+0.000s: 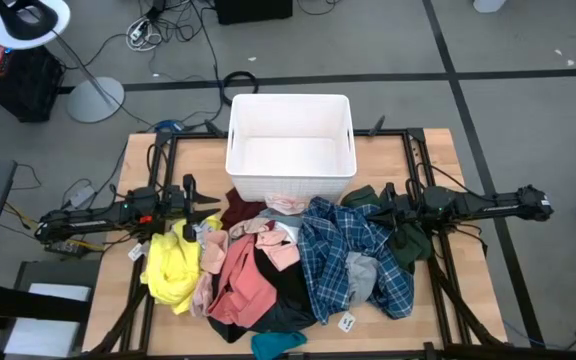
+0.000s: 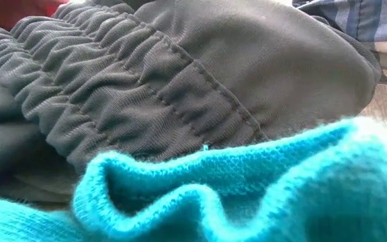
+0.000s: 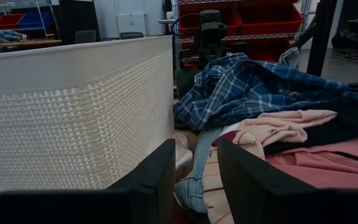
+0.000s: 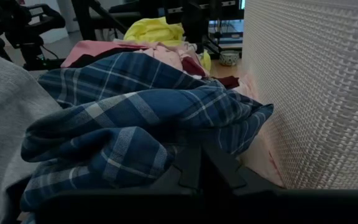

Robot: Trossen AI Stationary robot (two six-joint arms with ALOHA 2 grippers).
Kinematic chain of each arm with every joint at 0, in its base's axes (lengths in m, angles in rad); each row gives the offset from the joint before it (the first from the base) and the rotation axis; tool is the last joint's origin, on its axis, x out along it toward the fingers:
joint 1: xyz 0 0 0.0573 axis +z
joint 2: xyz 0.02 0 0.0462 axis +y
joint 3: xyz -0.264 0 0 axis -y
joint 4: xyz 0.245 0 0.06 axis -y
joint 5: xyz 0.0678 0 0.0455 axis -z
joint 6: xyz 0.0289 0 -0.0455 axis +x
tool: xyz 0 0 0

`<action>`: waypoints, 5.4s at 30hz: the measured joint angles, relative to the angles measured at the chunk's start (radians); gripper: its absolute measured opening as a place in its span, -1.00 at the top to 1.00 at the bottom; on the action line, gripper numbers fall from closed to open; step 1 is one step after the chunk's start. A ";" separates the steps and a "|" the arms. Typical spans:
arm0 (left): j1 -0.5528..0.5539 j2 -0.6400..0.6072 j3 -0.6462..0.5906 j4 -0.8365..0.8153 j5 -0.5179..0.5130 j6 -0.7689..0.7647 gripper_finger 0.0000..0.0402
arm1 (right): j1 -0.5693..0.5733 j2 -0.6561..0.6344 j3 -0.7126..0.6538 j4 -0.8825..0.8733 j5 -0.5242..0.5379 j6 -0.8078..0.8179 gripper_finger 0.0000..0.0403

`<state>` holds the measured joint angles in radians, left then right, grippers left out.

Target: Sort clothes

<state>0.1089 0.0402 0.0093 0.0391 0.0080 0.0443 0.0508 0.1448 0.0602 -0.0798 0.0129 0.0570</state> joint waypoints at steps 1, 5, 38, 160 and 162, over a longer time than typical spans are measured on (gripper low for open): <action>0.000 0.000 0.000 0.000 0.000 0.000 0.37 | 0.000 0.000 0.000 0.000 0.000 0.000 0.95; 0.000 0.000 0.000 0.000 0.000 0.000 0.37 | 0.000 0.000 0.000 0.000 0.000 0.001 0.95; 0.000 0.000 0.000 0.000 0.000 0.000 0.37 | -0.001 0.000 0.081 -0.017 0.158 0.090 0.99; 0.000 0.000 0.000 -0.007 0.000 0.007 0.37 | -0.005 1.235 1.717 -0.582 0.440 -0.027 1.00; 0.000 0.000 0.000 -0.007 0.000 0.007 0.37 | -0.038 1.265 1.769 -0.533 0.440 -0.076 1.00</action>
<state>0.1085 0.0403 0.0093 0.0319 0.0078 0.0513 0.0128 1.4096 1.8293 -0.6130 0.4526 -0.0189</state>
